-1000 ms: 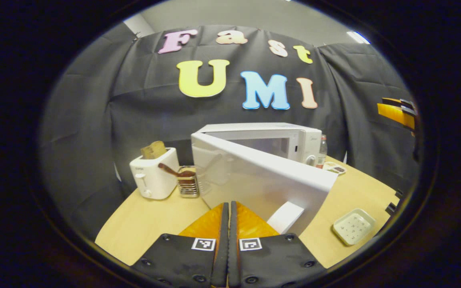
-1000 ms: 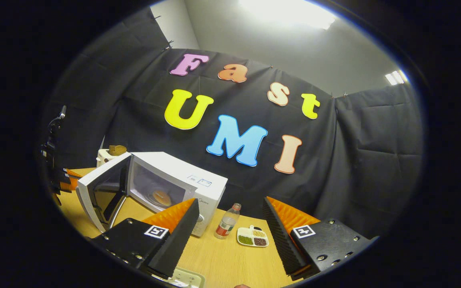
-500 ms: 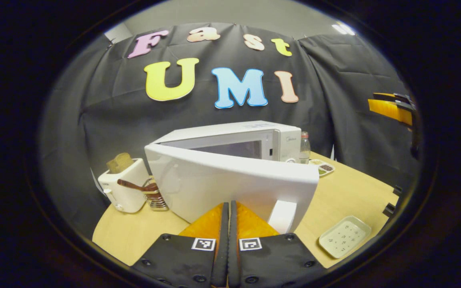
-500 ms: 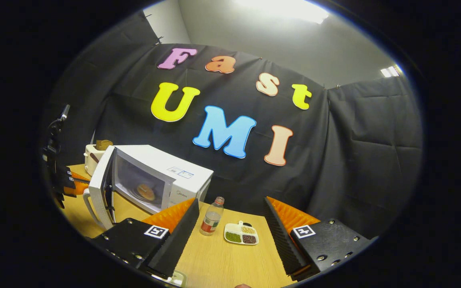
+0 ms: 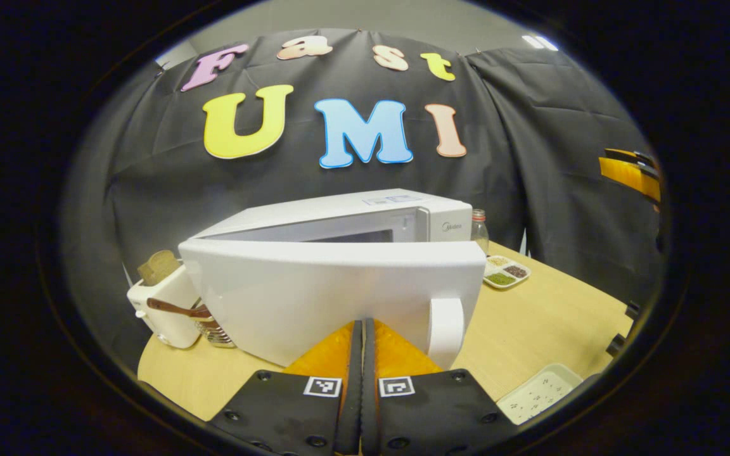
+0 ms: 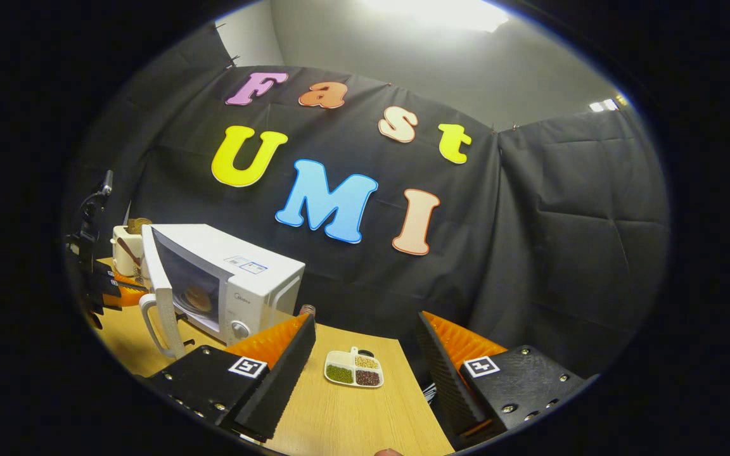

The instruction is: Open the microwave oven with the left hand, put the food in, and close the microwave oven.

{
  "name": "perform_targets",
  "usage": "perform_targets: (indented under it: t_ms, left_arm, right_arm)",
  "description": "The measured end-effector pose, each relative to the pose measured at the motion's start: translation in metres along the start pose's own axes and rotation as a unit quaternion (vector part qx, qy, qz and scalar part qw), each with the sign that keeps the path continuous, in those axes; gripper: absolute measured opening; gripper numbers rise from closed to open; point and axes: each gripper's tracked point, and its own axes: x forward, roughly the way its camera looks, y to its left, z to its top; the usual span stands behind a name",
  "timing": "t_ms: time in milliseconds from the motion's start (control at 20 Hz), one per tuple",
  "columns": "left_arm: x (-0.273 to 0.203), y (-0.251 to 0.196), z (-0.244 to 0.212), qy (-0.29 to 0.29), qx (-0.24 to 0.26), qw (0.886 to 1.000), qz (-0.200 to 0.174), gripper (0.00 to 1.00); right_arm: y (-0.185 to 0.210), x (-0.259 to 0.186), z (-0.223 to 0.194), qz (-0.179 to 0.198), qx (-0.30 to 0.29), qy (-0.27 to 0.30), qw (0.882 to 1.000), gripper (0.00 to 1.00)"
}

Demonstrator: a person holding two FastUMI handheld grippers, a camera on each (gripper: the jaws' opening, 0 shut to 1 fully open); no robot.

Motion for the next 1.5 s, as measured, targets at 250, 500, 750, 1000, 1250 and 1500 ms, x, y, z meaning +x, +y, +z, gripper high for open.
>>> perform_targets:
  t_ms: [250, 500, 750, 1000, 1250, 1500]
  left_arm:
    - [0.037, -0.006, 0.014, -0.003, -0.016, 1.0, 0.003, 0.08]
    - [0.069, -0.013, 0.024, -0.007, -0.031, 0.999, 0.006, 0.08]
    - [0.094, -0.014, 0.037, -0.018, -0.055, 0.998, 0.025, 0.08]
    - [0.099, -0.013, 0.038, -0.03, -0.068, 0.997, 0.035, 0.09]
    - [0.107, -0.013, 0.043, -0.022, -0.043, 0.998, 0.046, 0.12]
    - [0.065, -0.032, 0.083, -0.064, -0.021, 0.997, 0.026, 0.11]
  right_arm:
    - [-0.009, 0.013, -0.015, -0.003, 0.02, 0.014, 1.0, 0.97]
    - [-0.016, 0.024, -0.025, -0.003, 0.018, 0.02, 1.0, 0.97]
    - [-0.029, 0.027, -0.031, -0.009, 0.005, 0.024, 1.0, 0.97]
    - [-0.043, 0.029, -0.036, -0.018, 0.004, 0.024, 1.0, 0.97]
    - [-0.039, 0.032, -0.034, -0.009, 0.015, 0.021, 1.0, 0.97]
    - [-0.005, 0.032, -0.016, 0.022, 0.038, 0.009, 0.999, 0.97]
